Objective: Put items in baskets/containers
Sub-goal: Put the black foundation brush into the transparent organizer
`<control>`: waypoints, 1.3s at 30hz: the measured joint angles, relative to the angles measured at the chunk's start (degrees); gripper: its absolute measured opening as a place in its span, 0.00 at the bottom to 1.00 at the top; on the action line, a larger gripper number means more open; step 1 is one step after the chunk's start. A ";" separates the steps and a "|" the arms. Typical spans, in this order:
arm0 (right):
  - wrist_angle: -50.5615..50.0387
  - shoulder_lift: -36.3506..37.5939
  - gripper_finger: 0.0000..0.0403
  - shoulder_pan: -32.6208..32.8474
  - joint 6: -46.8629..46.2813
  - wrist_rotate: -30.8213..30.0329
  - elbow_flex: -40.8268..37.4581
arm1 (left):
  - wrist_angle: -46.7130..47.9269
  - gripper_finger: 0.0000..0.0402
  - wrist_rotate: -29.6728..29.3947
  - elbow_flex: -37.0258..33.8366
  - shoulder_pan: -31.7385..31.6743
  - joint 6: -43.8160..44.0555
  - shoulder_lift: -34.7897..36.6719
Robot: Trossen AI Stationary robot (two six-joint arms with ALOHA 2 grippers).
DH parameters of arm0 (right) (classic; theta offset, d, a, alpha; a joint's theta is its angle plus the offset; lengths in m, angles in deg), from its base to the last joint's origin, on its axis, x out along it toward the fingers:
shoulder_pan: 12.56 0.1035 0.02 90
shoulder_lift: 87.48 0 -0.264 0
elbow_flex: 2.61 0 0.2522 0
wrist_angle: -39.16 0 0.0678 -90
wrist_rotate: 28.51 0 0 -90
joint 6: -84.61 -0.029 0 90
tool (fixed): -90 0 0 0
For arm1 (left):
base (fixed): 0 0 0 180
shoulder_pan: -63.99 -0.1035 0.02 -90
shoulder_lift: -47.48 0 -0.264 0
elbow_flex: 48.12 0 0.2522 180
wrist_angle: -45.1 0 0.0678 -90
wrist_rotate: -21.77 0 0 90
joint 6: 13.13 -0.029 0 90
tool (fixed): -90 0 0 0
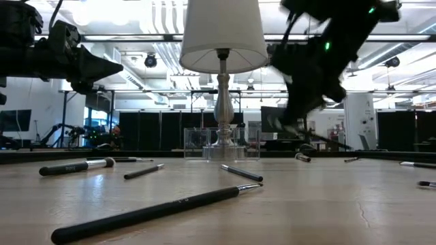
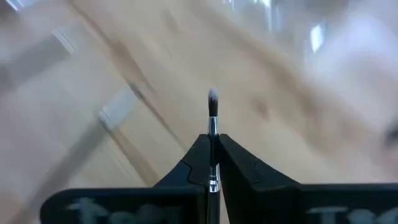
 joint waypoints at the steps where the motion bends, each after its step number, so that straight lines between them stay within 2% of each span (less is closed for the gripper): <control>1: 4.84 1.26 0.04 0.52 2.41 -2.86 -1.53 | -0.04 0.00 0.00 0.00 0.00 0.00 0.00; 3: 17.95 3.16 0.04 0.88 8.80 -6.90 -5.64 | -0.06 0.00 0.00 0.00 0.00 0.00 0.00; 6: 43.31 2.90 0.04 -0.41 21.29 -8.96 -12.89 | 0.05 0.00 0.00 0.00 0.00 0.00 0.00; 10: 78.43 -2.91 0.04 -4.07 35.95 -9.21 -20.70 | 0.47 0.00 0.01 0.00 0.01 0.30 -0.21; 13: 96.27 -9.31 0.04 -7.96 42.20 -9.36 -23.71 | 1.37 0.00 0.00 0.00 0.07 0.86 -0.56; 16: 109.85 -15.20 0.04 -11.83 46.31 -9.13 -24.31 | 1.76 0.00 0.00 0.00 0.07 1.42 -0.95; 22: 110.86 -18.52 0.04 -17.72 48.48 -8.32 -21.45 | 1.72 0.00 0.02 0.00 0.09 1.49 -1.00; 29: 110.99 -13.94 0.04 -19.27 53.86 -5.08 -19.56 | 1.39 0.00 0.00 0.00 0.13 2.21 -1.37; 33: 110.93 -13.72 0.04 -22.17 50.75 -3.26 -18.40 | 0.66 0.00 0.00 0.00 0.13 1.85 -1.44; 39: 110.67 -17.76 0.04 -23.42 49.55 -2.45 -17.33 | 0.72 0.00 0.00 0.00 0.17 1.58 -1.49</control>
